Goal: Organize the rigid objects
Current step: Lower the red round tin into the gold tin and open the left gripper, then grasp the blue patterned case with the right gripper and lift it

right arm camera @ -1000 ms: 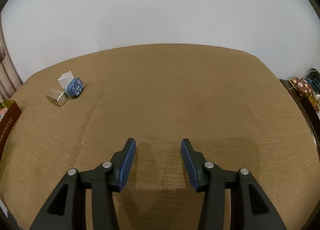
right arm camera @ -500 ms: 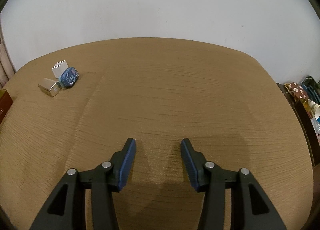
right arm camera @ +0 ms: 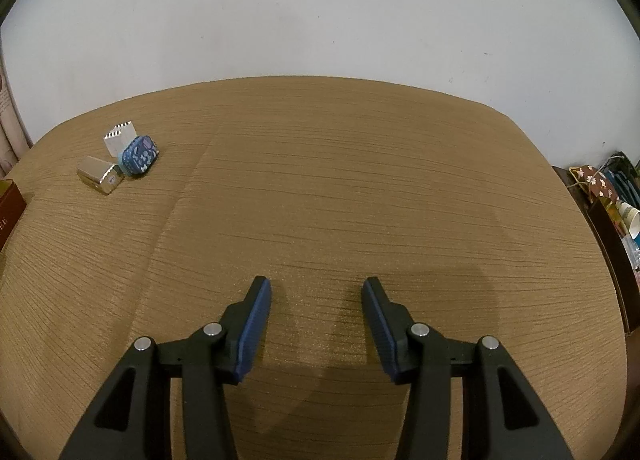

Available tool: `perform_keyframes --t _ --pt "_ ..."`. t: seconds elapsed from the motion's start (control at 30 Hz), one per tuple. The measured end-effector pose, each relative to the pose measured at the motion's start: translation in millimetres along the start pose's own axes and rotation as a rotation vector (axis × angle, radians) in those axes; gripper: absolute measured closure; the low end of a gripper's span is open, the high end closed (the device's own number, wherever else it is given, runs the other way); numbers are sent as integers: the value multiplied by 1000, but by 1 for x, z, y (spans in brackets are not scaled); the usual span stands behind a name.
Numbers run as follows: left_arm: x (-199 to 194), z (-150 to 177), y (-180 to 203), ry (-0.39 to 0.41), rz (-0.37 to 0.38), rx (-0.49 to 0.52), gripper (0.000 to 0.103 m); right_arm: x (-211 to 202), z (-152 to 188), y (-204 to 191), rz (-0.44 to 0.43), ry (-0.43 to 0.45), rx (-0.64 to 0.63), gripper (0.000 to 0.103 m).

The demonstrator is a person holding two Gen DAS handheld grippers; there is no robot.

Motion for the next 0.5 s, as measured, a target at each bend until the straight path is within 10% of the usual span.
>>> perform_keyframes --t 0.2,0.5 --pt "-47 19 75 101 107 128 25 -13 -27 -43 -197 10 -40 54" --pt "-33 80 159 69 203 230 24 31 -96 -111 -306 -91 -2 54"
Point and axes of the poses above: each gripper's, at about its wrist camera, not at the fingertips, and x roughly the way its jaws point, y to its right, z to its underside, the point moved 4 cm from there along x, roughly the way its jaws point, and after that the axes turned 14 degrees about y, right-handed, at the moved point
